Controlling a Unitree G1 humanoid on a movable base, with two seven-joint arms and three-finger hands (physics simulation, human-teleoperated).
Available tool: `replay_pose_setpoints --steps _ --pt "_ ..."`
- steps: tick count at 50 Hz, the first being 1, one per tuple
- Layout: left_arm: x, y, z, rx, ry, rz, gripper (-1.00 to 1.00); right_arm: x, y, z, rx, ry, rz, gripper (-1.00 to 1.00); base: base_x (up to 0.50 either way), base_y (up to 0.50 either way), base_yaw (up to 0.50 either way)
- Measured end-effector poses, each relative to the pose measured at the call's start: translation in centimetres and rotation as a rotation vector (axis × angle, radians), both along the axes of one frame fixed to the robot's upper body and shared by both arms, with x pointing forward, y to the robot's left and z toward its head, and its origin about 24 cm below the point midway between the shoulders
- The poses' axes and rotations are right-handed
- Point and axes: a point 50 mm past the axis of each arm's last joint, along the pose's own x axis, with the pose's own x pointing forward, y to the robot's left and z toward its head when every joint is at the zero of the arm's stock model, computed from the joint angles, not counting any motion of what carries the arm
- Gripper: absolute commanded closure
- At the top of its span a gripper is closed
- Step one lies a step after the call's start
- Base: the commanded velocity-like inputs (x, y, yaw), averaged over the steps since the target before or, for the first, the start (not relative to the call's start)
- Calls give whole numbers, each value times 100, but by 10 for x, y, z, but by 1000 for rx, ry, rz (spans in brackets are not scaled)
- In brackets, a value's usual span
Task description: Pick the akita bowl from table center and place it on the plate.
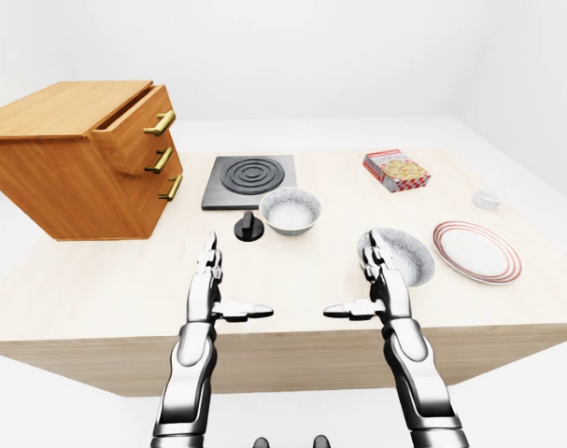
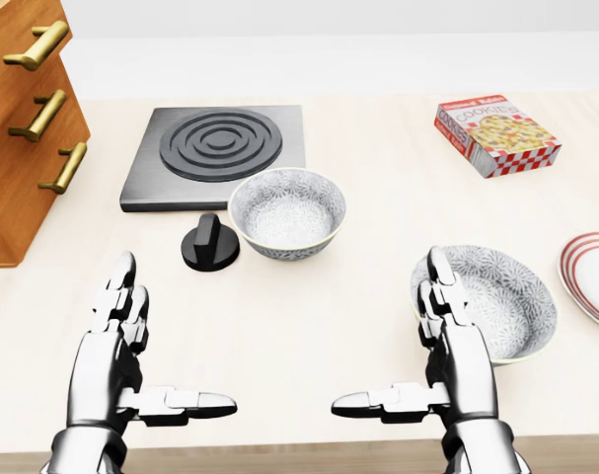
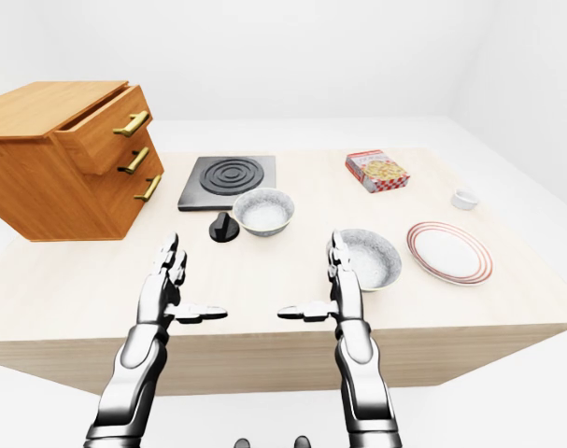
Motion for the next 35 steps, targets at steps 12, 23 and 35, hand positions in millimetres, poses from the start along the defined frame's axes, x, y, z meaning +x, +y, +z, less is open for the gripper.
replay_pose_setpoints --steps 12,23,35 --pt "8 5 24 28 -56 -8 -100 1 -3 25 -11 -64 17 -100 0 0 0" --pt "26 7 68 51 -226 -21 -100 16 -8 63 -37 -218 3 -100 0 0 0" --pt "33 8 96 60 -333 -21 -100 21 -5 82 -32 -290 17 -100 0 -41 0"
